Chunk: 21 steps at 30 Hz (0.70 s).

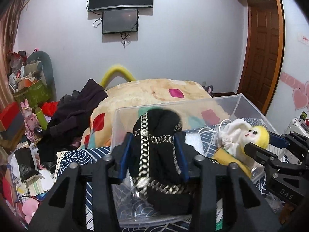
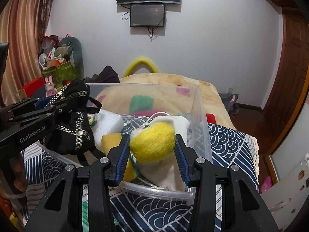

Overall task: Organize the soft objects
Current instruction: 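Drop black cloth into the box with left tool while right tool drops plush ball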

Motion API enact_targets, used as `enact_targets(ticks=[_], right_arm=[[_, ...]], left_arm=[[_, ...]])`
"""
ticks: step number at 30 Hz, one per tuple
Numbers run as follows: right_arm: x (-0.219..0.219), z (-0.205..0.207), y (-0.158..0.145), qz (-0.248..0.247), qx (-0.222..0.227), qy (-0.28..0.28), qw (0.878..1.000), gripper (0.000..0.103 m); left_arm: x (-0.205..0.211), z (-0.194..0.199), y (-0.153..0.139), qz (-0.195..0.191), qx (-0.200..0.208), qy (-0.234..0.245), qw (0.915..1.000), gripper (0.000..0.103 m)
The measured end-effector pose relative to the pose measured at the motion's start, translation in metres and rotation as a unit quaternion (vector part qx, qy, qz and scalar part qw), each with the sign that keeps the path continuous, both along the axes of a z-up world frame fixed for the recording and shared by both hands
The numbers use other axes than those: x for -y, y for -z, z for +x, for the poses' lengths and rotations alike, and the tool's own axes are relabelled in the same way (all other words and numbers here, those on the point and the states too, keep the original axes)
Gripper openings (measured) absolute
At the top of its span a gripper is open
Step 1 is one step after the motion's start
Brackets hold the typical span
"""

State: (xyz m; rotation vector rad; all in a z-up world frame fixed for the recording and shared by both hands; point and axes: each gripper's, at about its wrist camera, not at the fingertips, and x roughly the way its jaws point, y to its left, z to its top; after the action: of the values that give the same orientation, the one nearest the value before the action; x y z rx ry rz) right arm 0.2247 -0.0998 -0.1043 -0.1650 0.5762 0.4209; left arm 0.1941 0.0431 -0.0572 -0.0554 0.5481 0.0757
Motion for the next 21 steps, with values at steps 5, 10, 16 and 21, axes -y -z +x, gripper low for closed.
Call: enact_targets(ticks=[5, 10, 16, 21], right_arm=[[0.005, -0.002, -0.005, 0.004, 0.000, -0.003, 1.000, 0.059], [0.012, -0.011, -0.013, 0.013, 0.020, 0.000, 1.000, 0.070], [0.020, -0.028, -0.027, 0.017, 0.047, -0.002, 0.999, 0.078], [0.026, -0.041, -0.032, 0.020, 0.063, -0.004, 0.998, 0.081]], left_arm=[[0.002, -0.008, -0.006, 0.009, 0.001, 0.011, 0.9999, 0.065], [0.011, -0.023, -0.015, 0.016, 0.014, 0.015, 0.9997, 0.091], [0.019, -0.044, -0.030, 0.020, 0.036, 0.022, 0.9989, 0.101], [0.027, -0.060, -0.038, 0.025, 0.040, 0.036, 0.9982, 0.103]])
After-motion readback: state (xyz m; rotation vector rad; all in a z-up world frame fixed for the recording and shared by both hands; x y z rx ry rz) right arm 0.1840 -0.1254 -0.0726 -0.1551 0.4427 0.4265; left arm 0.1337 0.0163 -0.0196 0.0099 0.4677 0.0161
